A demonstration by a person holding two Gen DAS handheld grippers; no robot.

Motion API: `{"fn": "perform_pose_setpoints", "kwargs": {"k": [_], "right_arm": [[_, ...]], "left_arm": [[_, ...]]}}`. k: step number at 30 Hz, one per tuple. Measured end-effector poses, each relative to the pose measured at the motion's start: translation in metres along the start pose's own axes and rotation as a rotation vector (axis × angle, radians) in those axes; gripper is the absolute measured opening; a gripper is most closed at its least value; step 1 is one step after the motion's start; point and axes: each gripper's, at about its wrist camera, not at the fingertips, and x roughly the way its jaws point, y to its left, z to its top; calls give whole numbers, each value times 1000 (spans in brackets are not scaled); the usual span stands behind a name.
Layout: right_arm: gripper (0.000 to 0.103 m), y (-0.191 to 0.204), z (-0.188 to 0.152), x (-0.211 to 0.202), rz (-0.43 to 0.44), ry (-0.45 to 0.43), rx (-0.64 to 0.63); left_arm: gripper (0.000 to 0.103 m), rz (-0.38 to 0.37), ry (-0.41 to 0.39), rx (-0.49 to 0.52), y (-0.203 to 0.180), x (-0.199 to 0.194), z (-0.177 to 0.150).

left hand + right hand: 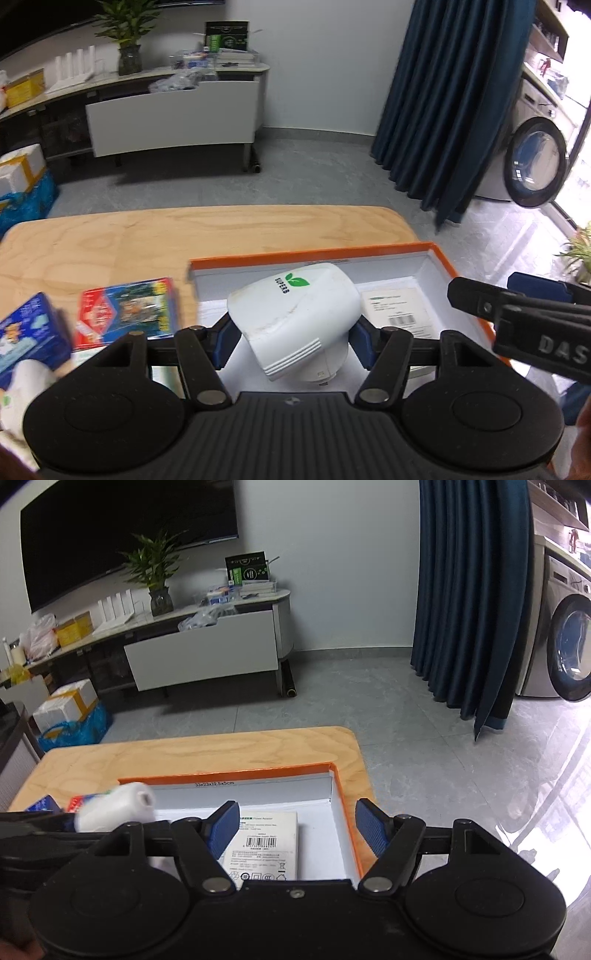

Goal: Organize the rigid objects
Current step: 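Lower both items into the white box and open both grippers, then withdraw both grippers back over the table toward the remaining items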

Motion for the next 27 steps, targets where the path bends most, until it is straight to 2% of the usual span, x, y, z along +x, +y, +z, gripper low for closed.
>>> {"fn": "perform_pose_setpoints", "kwargs": {"k": [3, 7, 13, 27], "right_arm": [[83, -1, -1, -10, -7, -15, 3], [83, 0, -3, -24, -9, -30, 8], [83, 3, -8, -46, -4, -44, 34], [85, 33, -32, -92, 13, -46, 37]], "left_arm": [[81, 6, -10, 14, -5, 0, -1], [88, -1, -30, 24, -5, -16, 0], [99, 46, -56, 43, -7, -48, -6], [103, 121, -38, 76, 8, -88, -35]]}}
